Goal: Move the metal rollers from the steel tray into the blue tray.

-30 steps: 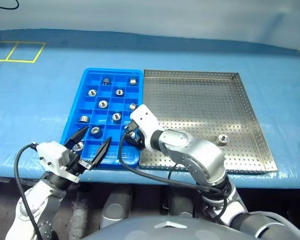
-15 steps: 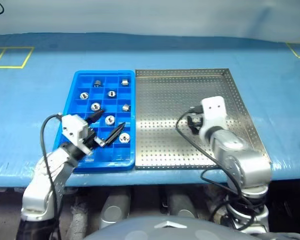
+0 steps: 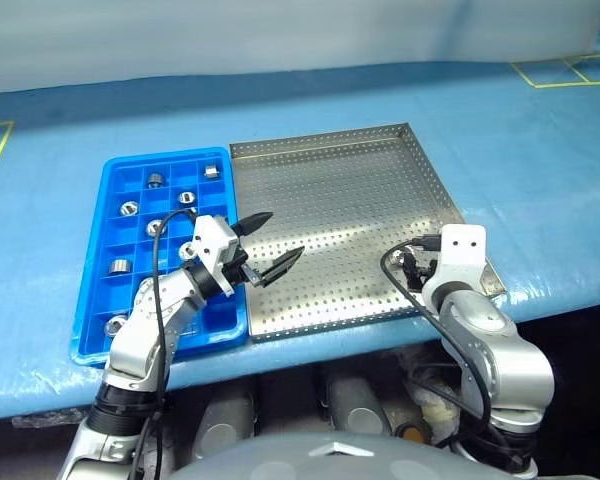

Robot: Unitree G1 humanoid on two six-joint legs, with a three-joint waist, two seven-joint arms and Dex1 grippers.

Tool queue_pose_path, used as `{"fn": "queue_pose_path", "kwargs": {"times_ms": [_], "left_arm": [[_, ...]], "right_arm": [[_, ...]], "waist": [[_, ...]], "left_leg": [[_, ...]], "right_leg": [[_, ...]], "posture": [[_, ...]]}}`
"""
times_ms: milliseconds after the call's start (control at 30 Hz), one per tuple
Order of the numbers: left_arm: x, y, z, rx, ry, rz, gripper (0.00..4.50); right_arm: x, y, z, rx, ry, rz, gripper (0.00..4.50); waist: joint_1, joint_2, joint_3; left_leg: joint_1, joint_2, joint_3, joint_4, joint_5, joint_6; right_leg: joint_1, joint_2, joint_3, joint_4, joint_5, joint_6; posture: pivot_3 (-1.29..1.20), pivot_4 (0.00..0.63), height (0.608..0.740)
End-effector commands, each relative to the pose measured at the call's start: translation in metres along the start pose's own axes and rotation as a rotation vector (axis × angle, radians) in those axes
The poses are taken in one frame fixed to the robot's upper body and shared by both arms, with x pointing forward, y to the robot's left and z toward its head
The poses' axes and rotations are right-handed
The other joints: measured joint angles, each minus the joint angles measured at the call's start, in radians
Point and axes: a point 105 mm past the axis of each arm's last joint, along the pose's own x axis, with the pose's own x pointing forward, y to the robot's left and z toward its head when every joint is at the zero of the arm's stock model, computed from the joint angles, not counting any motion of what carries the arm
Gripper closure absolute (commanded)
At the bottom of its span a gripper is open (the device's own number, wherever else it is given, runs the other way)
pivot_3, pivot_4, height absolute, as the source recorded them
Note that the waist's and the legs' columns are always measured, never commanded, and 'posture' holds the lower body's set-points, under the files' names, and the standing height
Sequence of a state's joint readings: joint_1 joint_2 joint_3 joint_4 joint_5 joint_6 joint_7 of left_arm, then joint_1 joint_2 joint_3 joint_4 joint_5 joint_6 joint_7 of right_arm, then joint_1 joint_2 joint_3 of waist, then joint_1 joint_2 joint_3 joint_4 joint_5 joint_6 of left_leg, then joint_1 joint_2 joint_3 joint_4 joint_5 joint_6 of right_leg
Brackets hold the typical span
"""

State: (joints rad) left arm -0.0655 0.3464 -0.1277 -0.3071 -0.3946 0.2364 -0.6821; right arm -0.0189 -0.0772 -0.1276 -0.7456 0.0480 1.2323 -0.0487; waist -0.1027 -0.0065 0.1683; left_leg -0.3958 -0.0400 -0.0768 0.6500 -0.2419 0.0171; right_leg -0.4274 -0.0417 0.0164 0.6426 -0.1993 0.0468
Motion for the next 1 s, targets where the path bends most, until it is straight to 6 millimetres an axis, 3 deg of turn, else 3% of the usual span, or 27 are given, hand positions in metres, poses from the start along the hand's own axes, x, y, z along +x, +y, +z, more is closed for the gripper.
{"fn": "queue_pose_path", "kwargs": {"times_ms": [33, 167, 667, 833, 933, 1000], "left_arm": [[-0.003, 0.004, 0.005, 0.008, -0.021, 0.005, 0.0], [-0.006, 0.005, 0.004, 0.002, -0.017, 0.021, 0.0], [-0.012, 0.004, 0.003, -0.019, -0.022, 0.055, 0.0], [-0.015, 0.005, 0.004, -0.022, -0.027, 0.068, 0.0], [-0.017, 0.004, 0.003, -0.024, -0.023, 0.069, 0.0], [-0.019, 0.003, 0.002, -0.026, -0.021, 0.07, 0.0]], "right_arm": [[-0.007, 0.002, 0.027, 0.002, -0.134, 0.012, 1.19], [-0.005, 0.003, 0.032, 0.028, -0.165, 0.022, 1.19], [0.023, 0.029, 0.007, 0.029, -0.058, 0.139, 1.19], [0.026, 0.029, -0.001, 0.025, -0.029, 0.126, 1.19], [0.024, 0.025, -0.006, 0.016, -0.008, 0.11, 1.78], [0.022, 0.023, -0.006, 0.005, -0.001, 0.114, 2.43]], "waist": [[-0.002, 0.0, 0.0], [-0.004, 0.0, 0.0], [0.018, 0.0, 0.0], [0.024, 0.0, 0.0], [0.031, 0.0, 0.0], [0.033, 0.0, 0.0]], "left_leg": [[0.0, 0.0, 0.0, 0.0, 0.0, 0.0], [0.0, 0.0, 0.0, 0.0, 0.0, 0.0], [0.0, 0.0, 0.0, 0.0, 0.0, 0.0], [0.0, 0.0, 0.0, 0.0, 0.0, 0.0], [0.0, -0.001, 0.0, 0.0, 0.0, 0.0], [0.0, -0.001, 0.0, 0.0, 0.0, 0.001]], "right_leg": [[0.0, 0.0, 0.0, 0.0, 0.0, 0.0], [0.0, 0.0, 0.0, 0.0, 0.001, 0.001], [0.0, 0.0, 0.001, 0.0, 0.001, 0.001], [0.0, 0.0, 0.001, 0.0, 0.001, 0.001], [0.0, -0.001, 0.001, 0.0, 0.001, 0.001], [0.0, -0.001, 0.001, 0.0, 0.001, 0.001]], "posture": [[-0.17, 0.15, 0.74], [-0.17, 0.15, 0.74], [-0.11, 0.15, 0.74], [-0.08, 0.15, 0.74], [-0.07, 0.15, 0.74], [-0.07, 0.15, 0.74]]}}
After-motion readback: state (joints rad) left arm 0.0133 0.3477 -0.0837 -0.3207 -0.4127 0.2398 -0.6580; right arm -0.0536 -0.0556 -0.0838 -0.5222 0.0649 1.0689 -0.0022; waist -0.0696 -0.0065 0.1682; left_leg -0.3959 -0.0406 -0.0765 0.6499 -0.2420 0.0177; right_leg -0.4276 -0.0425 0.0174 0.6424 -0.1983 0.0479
